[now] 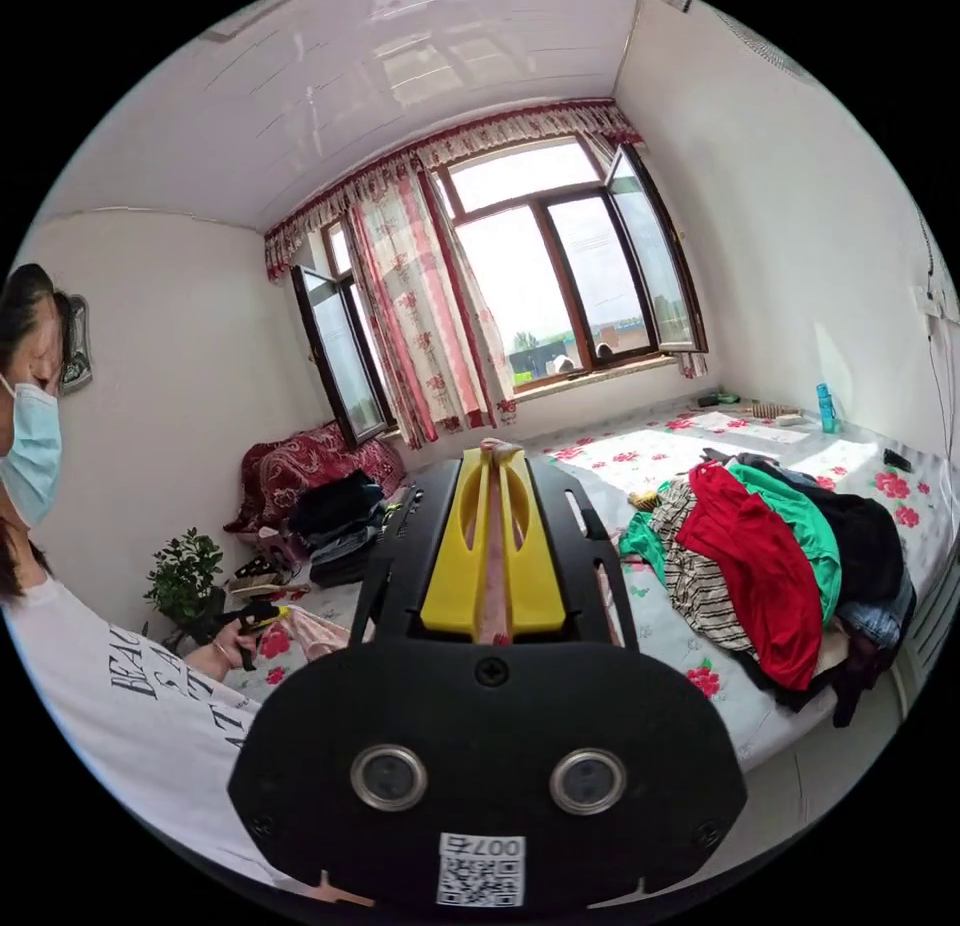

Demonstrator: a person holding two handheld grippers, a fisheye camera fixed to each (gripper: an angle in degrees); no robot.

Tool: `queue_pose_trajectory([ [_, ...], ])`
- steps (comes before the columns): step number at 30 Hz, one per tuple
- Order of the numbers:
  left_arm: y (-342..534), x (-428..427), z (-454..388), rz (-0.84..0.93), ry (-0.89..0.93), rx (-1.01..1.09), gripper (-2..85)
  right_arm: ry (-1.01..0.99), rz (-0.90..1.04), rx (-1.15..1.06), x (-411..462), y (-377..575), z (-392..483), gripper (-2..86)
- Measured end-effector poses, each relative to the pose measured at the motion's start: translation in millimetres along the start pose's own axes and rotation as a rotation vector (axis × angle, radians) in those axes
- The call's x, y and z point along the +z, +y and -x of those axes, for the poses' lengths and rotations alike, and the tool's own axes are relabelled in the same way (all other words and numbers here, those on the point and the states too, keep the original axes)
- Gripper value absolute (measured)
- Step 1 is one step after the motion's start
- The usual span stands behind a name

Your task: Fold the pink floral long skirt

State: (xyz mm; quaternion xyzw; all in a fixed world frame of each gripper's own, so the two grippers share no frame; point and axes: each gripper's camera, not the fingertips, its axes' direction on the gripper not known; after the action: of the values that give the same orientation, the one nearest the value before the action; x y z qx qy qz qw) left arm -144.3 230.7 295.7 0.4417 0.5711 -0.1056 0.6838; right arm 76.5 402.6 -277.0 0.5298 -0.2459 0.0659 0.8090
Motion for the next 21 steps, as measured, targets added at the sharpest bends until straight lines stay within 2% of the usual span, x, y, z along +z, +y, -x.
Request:
queue_pose_trajectory([
  [1,-12.7,-45.4,-14.0,-0.143,0.082,0.039,-1.0,-0.001,-0.079,-0.037,-22.2,-15.0,11.5,-0.3],
  [2,-18.2,-66.8,-24.2,-0.197,0.109,0.074,-1.0,0.001,-0.123,-0.053,-34.6,-22.3,17.7,-0.3],
  [6,-23.2,-200.9,-131.1,-0.518,0.172,0.429,-1.0,0.077,-0.423,-0.164,-118.2,-58.3,62.8,-0.3],
  [10,-5.4,-292.9,-220.0,-0.798,0.076,0.595,-1.0,0.201,-0.569,-0.227,-160.5,-105.0,102.6,-0.3],
  [13,-7.8,-319.7,-263.5,-0.943,-0.044,0.687,-1.0,0.246,-0.568,-0.299,-150.4,-141.7,122.6,-0.3],
  [15,-19.6,-312.9,-280.2,-0.931,-0.162,0.727,-1.0,0.251,-0.516,-0.296,-126.4,-157.0,124.1,-0.3],
  [17,-36.0,-292.8,-277.1,-0.857,-0.229,0.690,-1.0,0.274,-0.377,-0.278,-82.3,-166.9,116.6,-0.3],
  [19,-49.8,-252.2,-246.4,-0.717,-0.308,0.603,-1.0,0.274,-0.219,-0.210,-13.7,-152.9,90.0,-0.3],
  [21,-43.0,-226.0,-210.3,-0.666,-0.322,0.553,-1.0,0.248,-0.149,-0.150,24.7,-126.9,67.7,-0.3],
])
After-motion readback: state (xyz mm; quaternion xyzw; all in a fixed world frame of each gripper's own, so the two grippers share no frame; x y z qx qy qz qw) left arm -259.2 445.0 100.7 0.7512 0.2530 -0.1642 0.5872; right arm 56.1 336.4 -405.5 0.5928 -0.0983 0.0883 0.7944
